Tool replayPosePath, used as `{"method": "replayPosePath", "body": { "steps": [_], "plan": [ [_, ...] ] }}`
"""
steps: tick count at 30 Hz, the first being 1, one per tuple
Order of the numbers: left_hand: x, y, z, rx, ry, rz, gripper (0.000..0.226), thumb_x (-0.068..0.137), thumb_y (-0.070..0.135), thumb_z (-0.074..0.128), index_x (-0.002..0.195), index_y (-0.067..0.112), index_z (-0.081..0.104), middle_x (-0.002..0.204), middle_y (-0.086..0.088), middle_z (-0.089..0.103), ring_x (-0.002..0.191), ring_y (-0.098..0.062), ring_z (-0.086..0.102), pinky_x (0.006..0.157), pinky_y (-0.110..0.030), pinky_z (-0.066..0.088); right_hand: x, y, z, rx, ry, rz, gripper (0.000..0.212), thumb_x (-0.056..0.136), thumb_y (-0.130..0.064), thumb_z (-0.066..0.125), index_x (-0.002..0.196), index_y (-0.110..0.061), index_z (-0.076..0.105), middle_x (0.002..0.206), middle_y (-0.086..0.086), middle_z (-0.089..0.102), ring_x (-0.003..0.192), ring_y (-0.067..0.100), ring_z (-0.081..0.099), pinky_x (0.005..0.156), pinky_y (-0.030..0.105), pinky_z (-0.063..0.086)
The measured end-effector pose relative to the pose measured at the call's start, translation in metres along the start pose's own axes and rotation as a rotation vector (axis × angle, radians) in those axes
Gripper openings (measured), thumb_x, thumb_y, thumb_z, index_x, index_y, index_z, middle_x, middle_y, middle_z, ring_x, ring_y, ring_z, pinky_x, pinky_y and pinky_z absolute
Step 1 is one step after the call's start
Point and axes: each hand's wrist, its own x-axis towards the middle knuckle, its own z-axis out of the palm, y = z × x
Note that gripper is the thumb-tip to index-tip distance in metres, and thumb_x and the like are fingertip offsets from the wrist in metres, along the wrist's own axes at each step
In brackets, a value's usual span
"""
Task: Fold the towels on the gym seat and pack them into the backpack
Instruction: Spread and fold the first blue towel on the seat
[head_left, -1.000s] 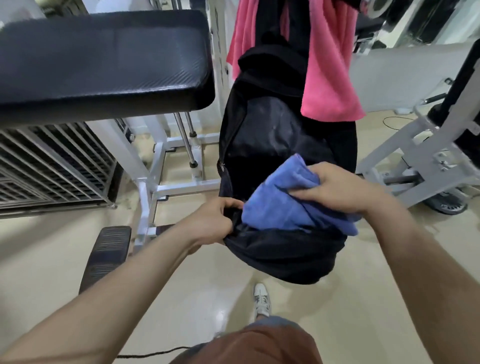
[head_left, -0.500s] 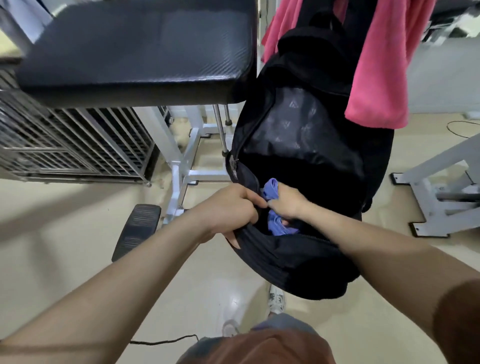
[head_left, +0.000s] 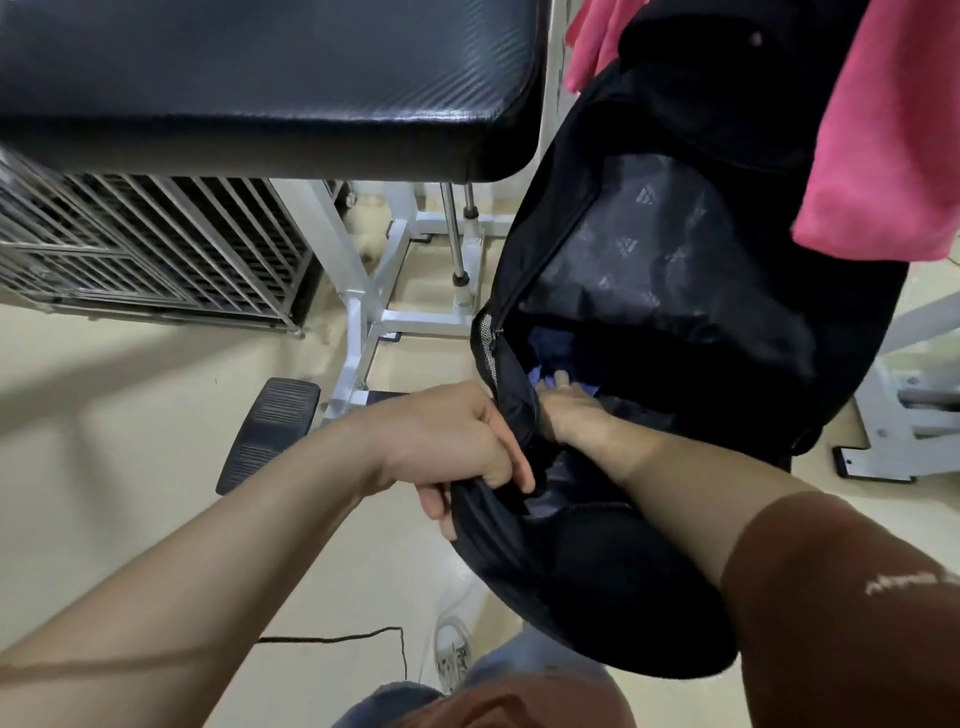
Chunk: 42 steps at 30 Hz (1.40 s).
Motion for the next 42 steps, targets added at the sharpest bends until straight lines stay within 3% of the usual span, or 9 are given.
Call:
{"method": "replayPosePath", "body": {
  "steps": [7,12,16,18,20,25,32,38,42],
  "plan": [
    [0.003,-0.002,0.000,0.021,0.009,0.019,0.036,0.071,-0.004,0.045,0.085,0.009,0.076,0.045,-0.005,0.058,0.042,-0.024,0.061,0.038,-0.017,0.040,-0.015,-0.013,-0.032,0.636,0.268,0.051,0.028,0.088,-0.017,0.052,0.115,-0.010,0.059,0.113,0.018,0.059,0.107,0.029,0.058,0.086,0.031,0.044],
    [-0.009,-0.011,-0.004,-0.011,-0.044,0.017,0.037,0.060,0.006,0.044,0.081,0.007,0.075,0.052,-0.011,0.062,0.042,-0.022,0.061,0.040,-0.016,0.039,-0.012,0.019,-0.041,0.781,0.113,0.286,0.033,0.099,-0.022,0.044,0.119,-0.001,0.061,0.133,0.016,0.056,0.118,0.031,0.055,0.093,0.029,0.044],
    [-0.006,-0.013,-0.003,-0.027,-0.054,0.027,0.041,0.052,0.009,0.042,0.077,0.008,0.075,0.052,-0.013,0.061,0.041,-0.022,0.060,0.040,-0.016,0.039,-0.010,0.018,-0.012,1.619,0.091,0.416,0.019,0.093,-0.006,0.059,0.075,-0.008,0.052,0.076,0.015,0.059,0.060,0.020,0.053,0.036,0.015,0.043],
    [-0.006,-0.013,-0.003,-0.024,-0.049,0.028,0.040,0.053,0.009,0.043,0.075,0.009,0.076,0.052,-0.013,0.061,0.041,-0.022,0.060,0.039,-0.016,0.039,-0.007,0.019,0.004,1.795,0.058,0.371,0.004,0.096,-0.006,0.054,0.092,-0.005,0.055,0.057,0.012,0.060,0.049,0.019,0.057,0.044,0.020,0.048],
    [-0.007,-0.013,-0.006,-0.018,-0.038,0.030,0.038,0.053,0.010,0.043,0.073,0.010,0.076,0.054,-0.012,0.062,0.040,-0.022,0.059,0.038,-0.015,0.037,-0.003,0.025,0.015,1.725,0.025,0.373,0.018,0.097,-0.013,0.054,0.104,0.004,0.057,0.080,0.018,0.067,0.061,0.021,0.062,0.068,0.033,0.050],
    [-0.008,-0.011,-0.004,-0.010,-0.014,0.030,0.032,0.063,0.003,0.046,0.074,0.007,0.076,0.056,-0.014,0.063,0.039,-0.022,0.058,0.037,-0.015,0.037,-0.016,0.042,-0.008,1.314,0.210,0.445,0.043,0.092,-0.026,0.057,0.128,-0.002,0.056,0.129,0.016,0.059,0.114,0.030,0.059,0.086,0.032,0.048],
    [-0.006,-0.012,0.006,-0.006,-0.019,0.062,0.037,0.070,-0.008,0.041,0.072,0.007,0.075,0.048,-0.010,0.059,0.039,-0.021,0.058,0.038,-0.016,0.037,-0.036,0.042,-0.017,0.462,0.213,0.544,0.045,0.089,-0.032,0.054,0.128,-0.010,0.058,0.136,0.015,0.053,0.124,0.034,0.047,0.096,0.038,0.041],
    [-0.009,-0.008,0.012,0.016,-0.041,0.090,0.039,0.069,-0.007,0.041,0.068,0.012,0.075,0.046,-0.008,0.059,0.038,-0.022,0.058,0.038,-0.017,0.037,-0.067,0.038,0.005,0.116,0.720,0.314,0.053,0.079,-0.019,0.062,0.128,-0.008,0.046,0.126,0.018,0.050,0.118,0.034,0.047,0.089,0.040,0.043],
    [-0.014,-0.010,0.015,0.030,-0.035,0.081,0.037,0.070,-0.007,0.040,0.073,0.006,0.075,0.046,-0.009,0.058,0.039,-0.021,0.057,0.037,-0.016,0.036,-0.046,0.022,0.024,0.075,0.258,0.019,0.042,0.089,-0.020,0.055,0.130,-0.010,0.048,0.131,0.015,0.051,0.120,0.035,0.050,0.094,0.040,0.045]
  ]
}}
